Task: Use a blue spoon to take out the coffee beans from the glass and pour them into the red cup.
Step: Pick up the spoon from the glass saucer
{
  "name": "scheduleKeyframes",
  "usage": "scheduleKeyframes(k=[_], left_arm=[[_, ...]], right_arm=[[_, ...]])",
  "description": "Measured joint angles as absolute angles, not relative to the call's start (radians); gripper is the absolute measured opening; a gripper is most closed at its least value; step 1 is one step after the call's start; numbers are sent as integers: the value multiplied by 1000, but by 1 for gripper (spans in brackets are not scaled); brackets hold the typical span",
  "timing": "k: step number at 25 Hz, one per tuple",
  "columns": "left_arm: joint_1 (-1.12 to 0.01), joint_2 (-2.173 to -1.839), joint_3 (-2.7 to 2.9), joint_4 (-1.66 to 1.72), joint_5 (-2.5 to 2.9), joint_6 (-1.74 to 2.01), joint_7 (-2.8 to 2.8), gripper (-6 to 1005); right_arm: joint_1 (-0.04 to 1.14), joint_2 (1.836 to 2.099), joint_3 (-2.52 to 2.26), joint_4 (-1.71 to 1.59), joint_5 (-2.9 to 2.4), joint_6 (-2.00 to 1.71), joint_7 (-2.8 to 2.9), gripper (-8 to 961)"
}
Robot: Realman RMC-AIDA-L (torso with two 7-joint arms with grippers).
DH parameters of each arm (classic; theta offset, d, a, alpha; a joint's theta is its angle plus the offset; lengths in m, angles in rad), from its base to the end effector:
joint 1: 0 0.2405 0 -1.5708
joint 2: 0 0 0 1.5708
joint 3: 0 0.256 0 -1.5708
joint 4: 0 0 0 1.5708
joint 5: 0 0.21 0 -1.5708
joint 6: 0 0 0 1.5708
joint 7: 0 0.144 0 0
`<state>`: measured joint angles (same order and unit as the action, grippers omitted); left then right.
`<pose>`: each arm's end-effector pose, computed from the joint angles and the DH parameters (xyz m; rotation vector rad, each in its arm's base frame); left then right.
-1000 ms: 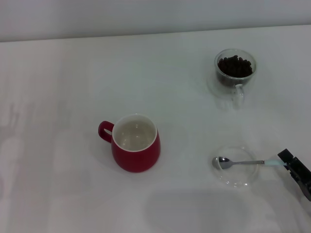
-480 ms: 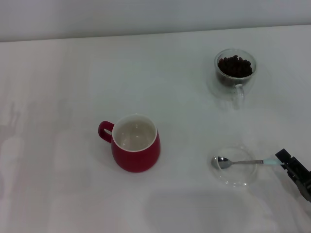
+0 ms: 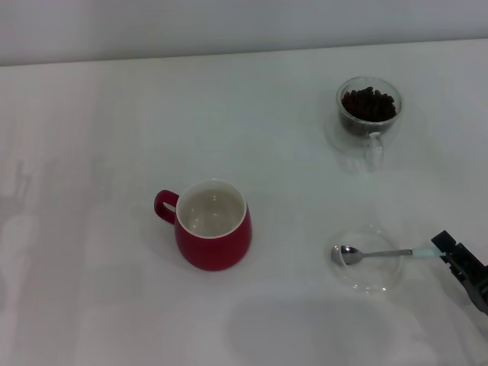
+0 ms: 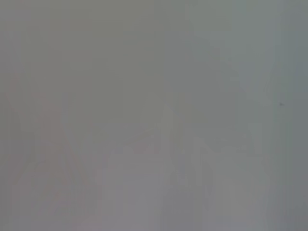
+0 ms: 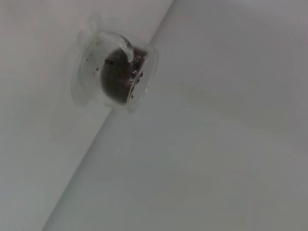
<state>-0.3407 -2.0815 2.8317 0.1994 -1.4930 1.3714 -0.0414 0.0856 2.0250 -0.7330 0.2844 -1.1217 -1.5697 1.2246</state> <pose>-0.3446 0.2831 -0.0086 -1.4419 -0.5208 -0.6985 0.3796 0.1300 -0.0453 -1.3196 1.6904 1.3095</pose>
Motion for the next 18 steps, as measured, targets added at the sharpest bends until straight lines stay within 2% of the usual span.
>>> scheduleKeyframes(k=[9, 12, 18], left_arm=[[-342, -2082, 2832, 195, -1492, 1372, -41, 799], [-342, -2082, 2832, 193, -1495, 1373, -41, 799], [-344, -2082, 2832, 193, -1496, 1373, -41, 799]], right_arm=[[91, 2023, -728, 280, -1135, -1563, 1226, 367], [91, 2023, -727, 281, -1135, -1561, 1226, 204], [91, 2025, -727, 281, -1135, -1559, 1234, 136]])
